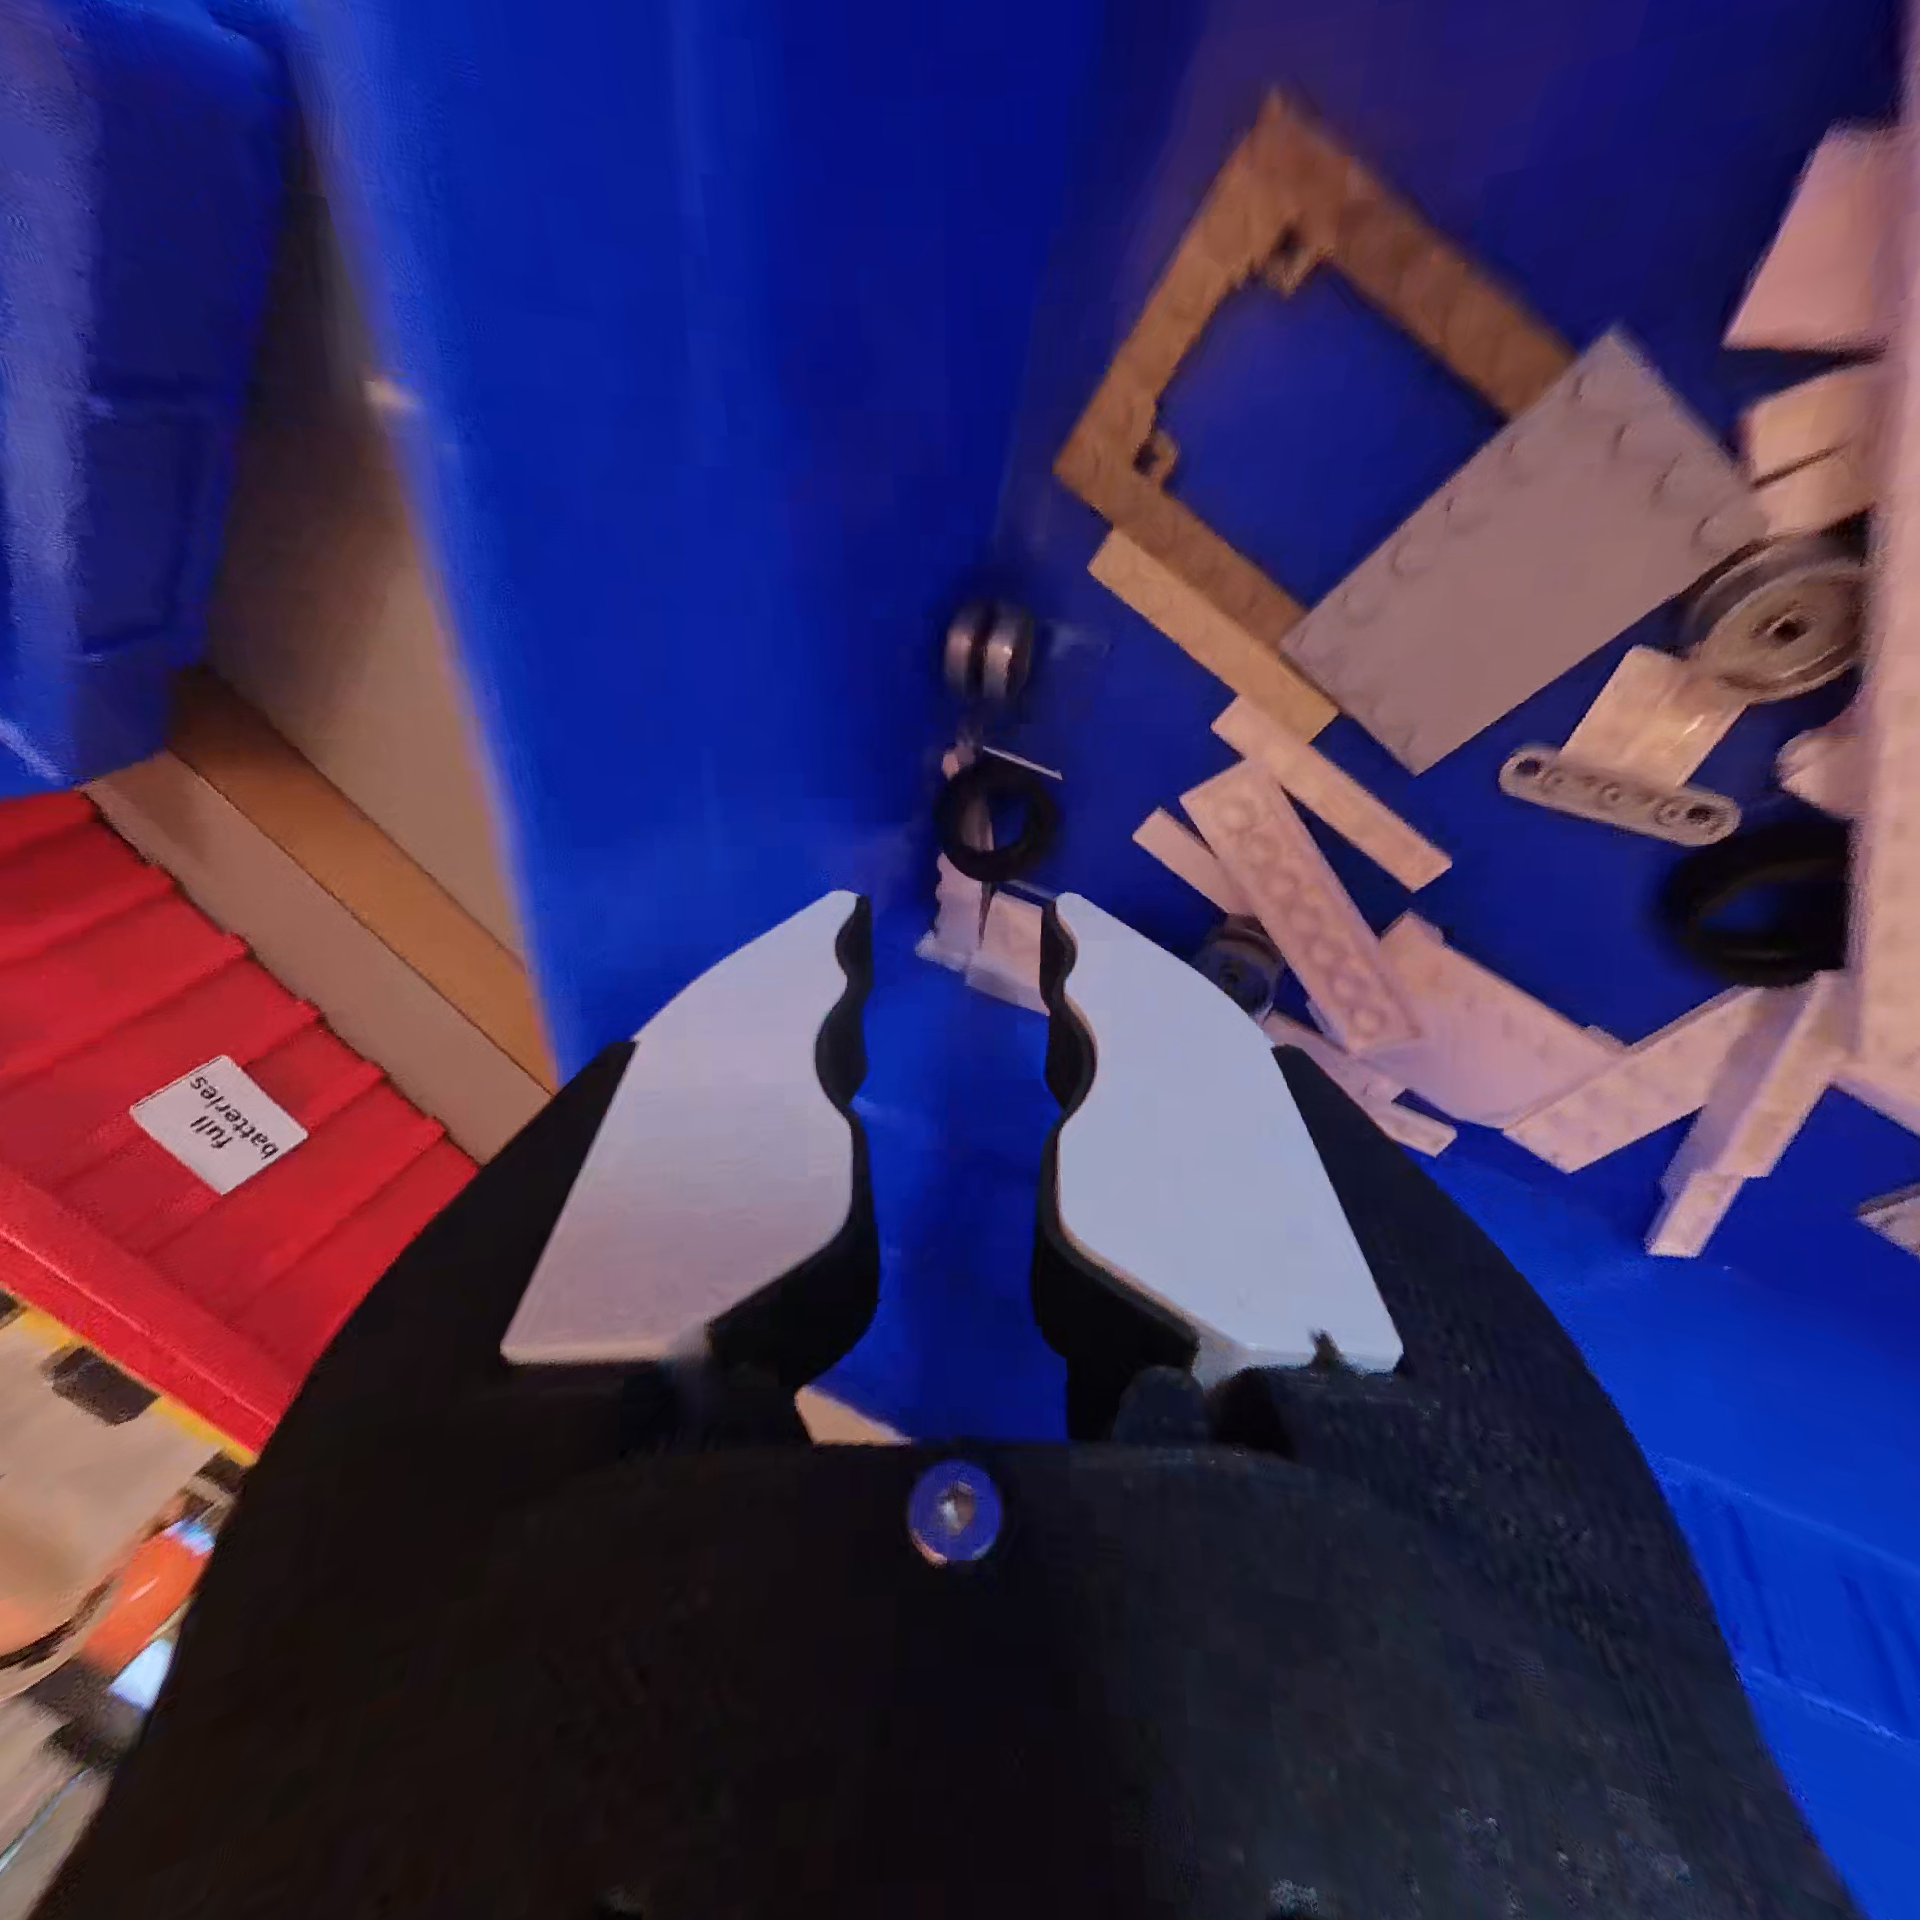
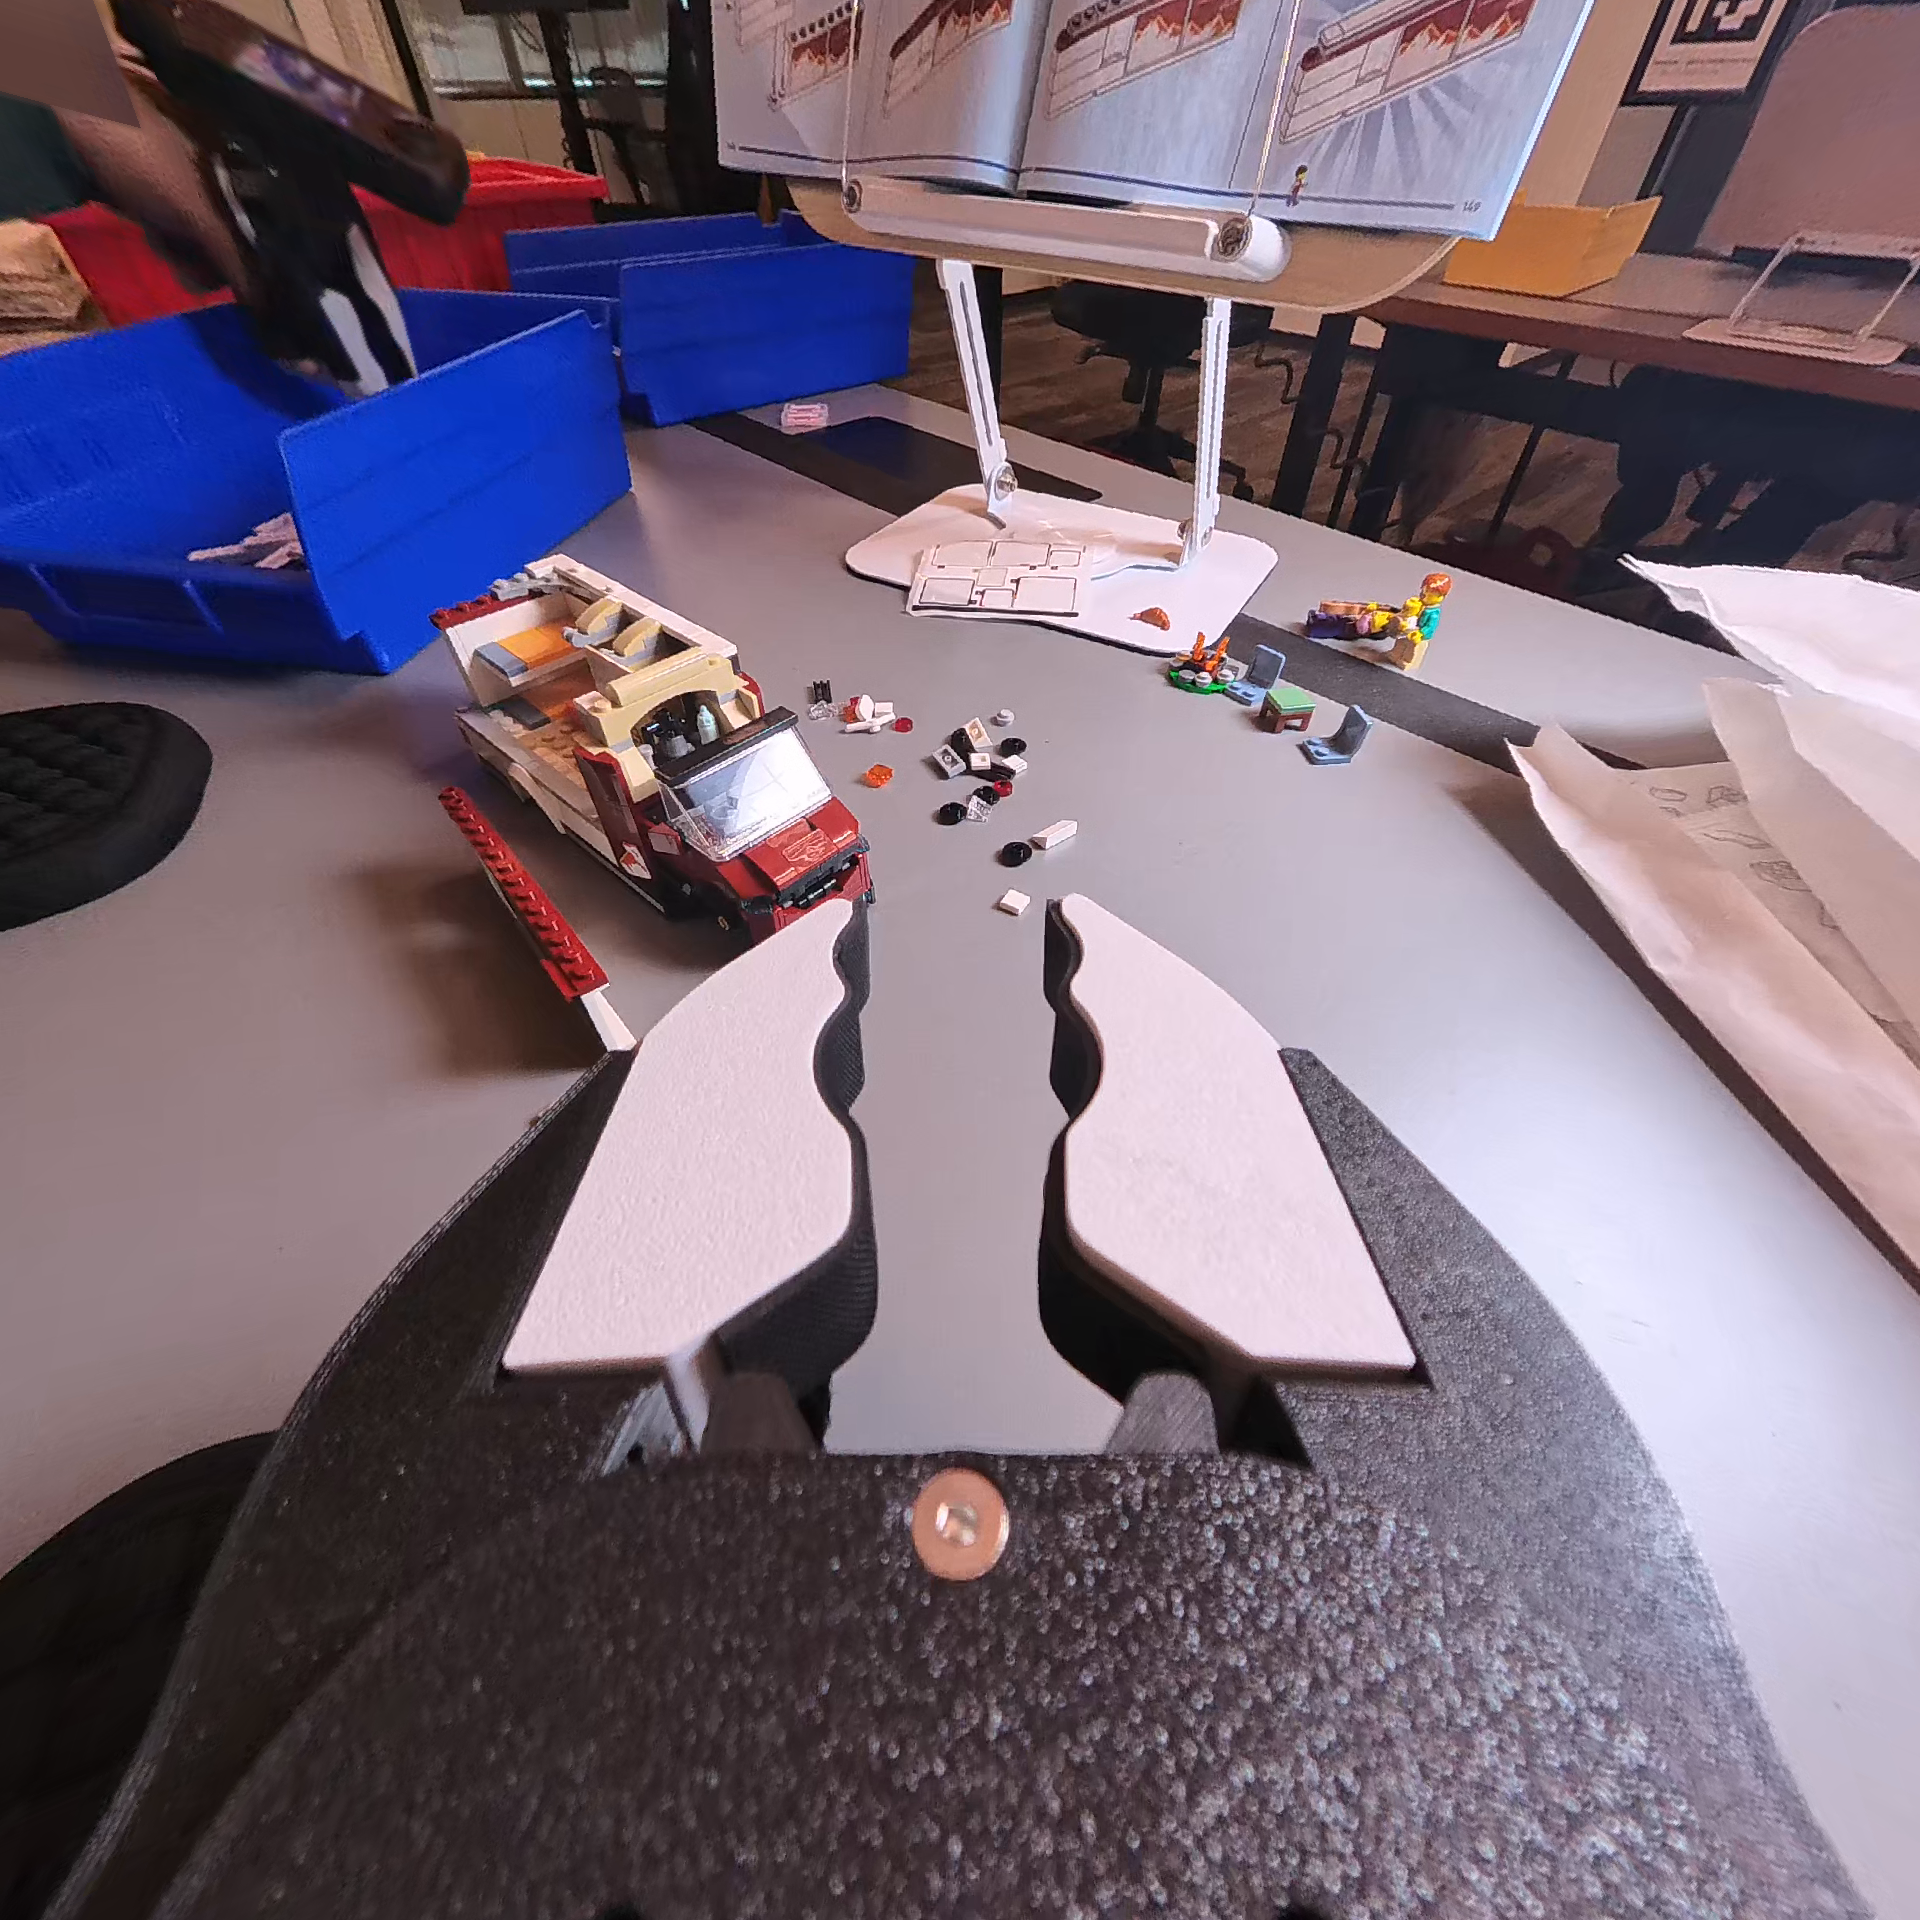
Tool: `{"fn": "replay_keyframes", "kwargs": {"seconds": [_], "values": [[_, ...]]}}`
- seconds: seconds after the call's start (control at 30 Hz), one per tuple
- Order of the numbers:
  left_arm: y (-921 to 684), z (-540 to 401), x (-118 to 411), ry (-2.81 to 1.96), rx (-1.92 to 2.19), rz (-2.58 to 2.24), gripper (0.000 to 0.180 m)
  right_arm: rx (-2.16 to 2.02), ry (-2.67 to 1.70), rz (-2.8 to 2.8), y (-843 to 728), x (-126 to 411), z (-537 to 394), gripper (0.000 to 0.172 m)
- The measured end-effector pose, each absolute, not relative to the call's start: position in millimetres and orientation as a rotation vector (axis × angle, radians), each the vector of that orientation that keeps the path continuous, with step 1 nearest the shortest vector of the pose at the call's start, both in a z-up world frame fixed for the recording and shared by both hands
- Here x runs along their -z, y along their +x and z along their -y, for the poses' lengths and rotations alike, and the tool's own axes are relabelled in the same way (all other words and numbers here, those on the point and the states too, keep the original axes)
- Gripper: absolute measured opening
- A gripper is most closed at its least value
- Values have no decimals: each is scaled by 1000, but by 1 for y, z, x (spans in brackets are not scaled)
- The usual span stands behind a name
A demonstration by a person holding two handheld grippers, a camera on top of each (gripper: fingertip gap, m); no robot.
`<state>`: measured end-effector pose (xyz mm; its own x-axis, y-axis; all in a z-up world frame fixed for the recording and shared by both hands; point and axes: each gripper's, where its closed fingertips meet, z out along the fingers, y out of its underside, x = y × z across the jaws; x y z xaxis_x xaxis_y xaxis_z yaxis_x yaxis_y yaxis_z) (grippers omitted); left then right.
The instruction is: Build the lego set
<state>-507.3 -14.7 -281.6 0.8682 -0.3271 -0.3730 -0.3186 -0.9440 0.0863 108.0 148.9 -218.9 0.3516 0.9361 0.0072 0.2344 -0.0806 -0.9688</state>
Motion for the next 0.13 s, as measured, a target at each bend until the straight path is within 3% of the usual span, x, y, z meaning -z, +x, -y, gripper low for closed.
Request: {"fn": "replay_keyframes", "kwargs": {"seconds": [0.03,0.13], "values": [[-509,18,288,2970,612,535,32,-837,-1564,1090,108,219,-149,32],[-512,30,305,2848,591,541,31,-836,-1566,1089,108,219,-149,32]]}}
